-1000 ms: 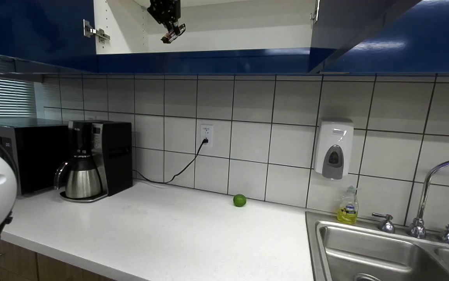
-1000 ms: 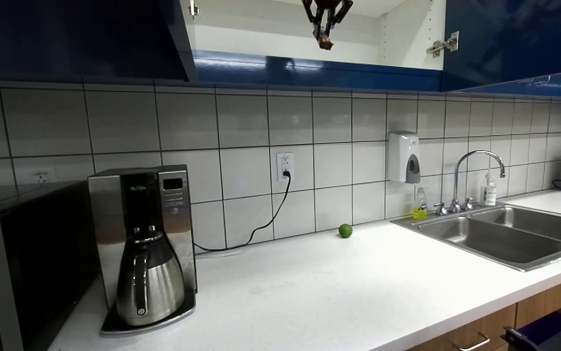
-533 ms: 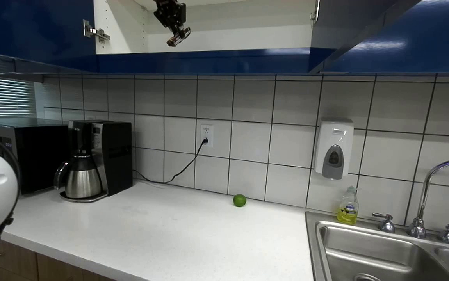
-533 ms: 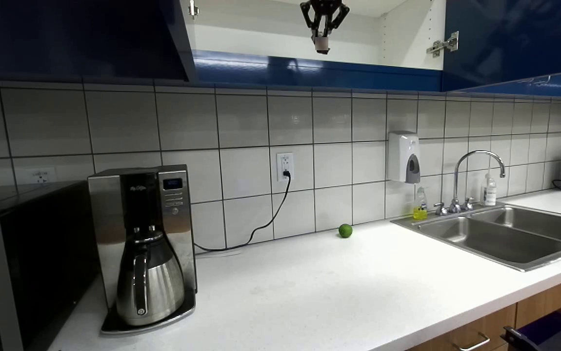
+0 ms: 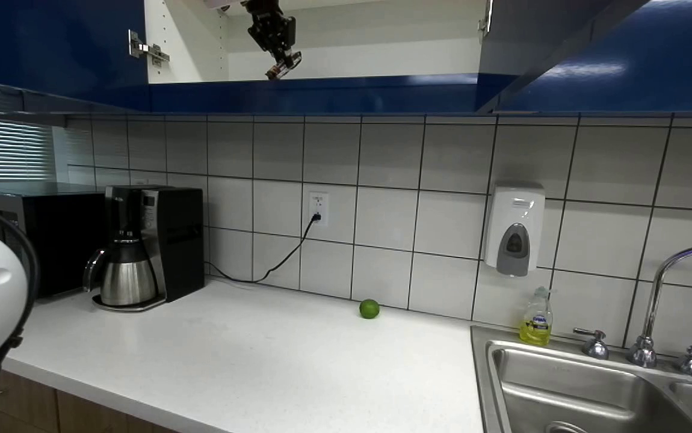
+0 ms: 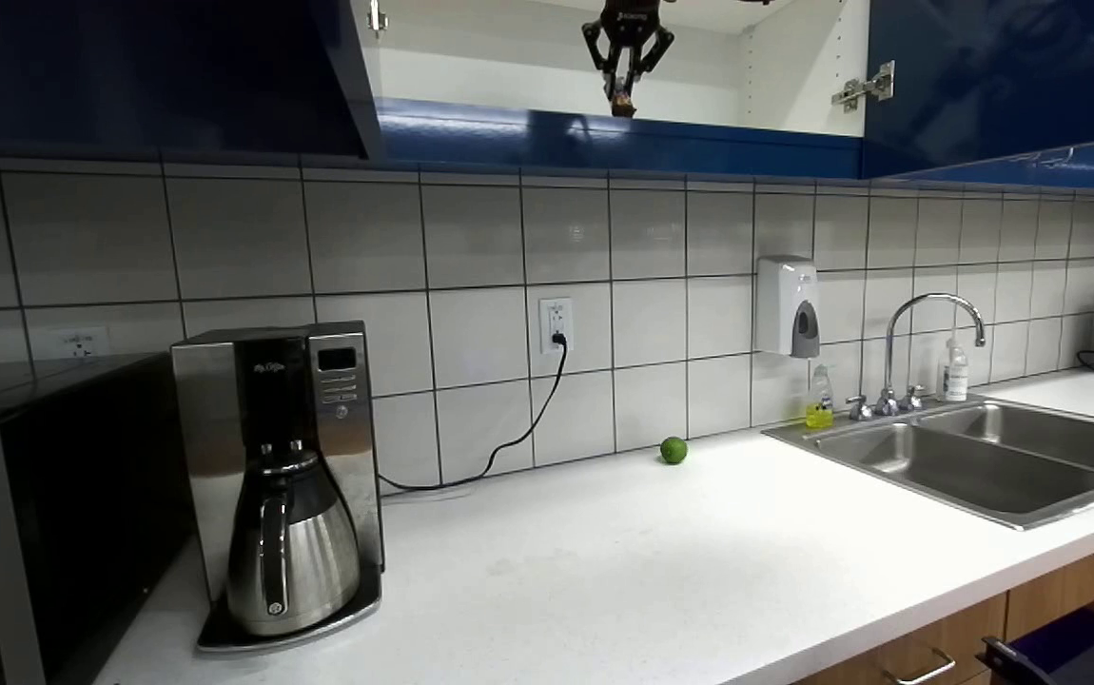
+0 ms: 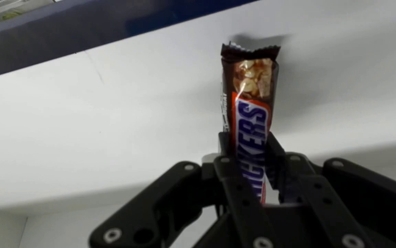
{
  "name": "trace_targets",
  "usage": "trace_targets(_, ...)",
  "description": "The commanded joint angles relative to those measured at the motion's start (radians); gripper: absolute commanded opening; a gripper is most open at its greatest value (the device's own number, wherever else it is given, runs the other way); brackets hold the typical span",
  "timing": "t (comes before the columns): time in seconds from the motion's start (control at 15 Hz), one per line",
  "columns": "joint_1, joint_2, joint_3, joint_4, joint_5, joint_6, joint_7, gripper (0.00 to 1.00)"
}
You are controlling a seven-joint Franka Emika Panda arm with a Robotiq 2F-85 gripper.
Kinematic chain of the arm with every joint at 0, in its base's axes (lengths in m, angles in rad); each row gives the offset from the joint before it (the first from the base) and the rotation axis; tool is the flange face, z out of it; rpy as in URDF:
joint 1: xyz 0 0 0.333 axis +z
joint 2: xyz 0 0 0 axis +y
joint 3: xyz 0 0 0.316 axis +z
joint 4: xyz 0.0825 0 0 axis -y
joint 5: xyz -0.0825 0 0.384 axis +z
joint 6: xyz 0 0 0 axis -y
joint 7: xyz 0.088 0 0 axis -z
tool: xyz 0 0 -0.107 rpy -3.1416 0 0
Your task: Put the chocolate bar in the open cupboard
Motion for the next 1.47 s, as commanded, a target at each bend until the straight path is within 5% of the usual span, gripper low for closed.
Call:
trace_targets(0.0, 0.005, 0.052, 0.000, 0.082, -0.013, -0.036, 0.029, 0.06)
trace_targets(0.13, 0.006, 0.068, 0.000, 0.100, -0.014, -0.046, 0.037, 0.06)
trace_targets(0.2, 0.007, 0.074, -0.001, 0.109, -0.015, -0.054, 0.043, 0.43)
trace_targets(0.73, 0.009, 0.113, -0.002, 0.153, -0.013, -0.093, 0.086, 1.00)
trace_targets(1.4, 0.003, 0.061, -0.001, 0.089, 0.010, -0.065, 0.105, 1.00)
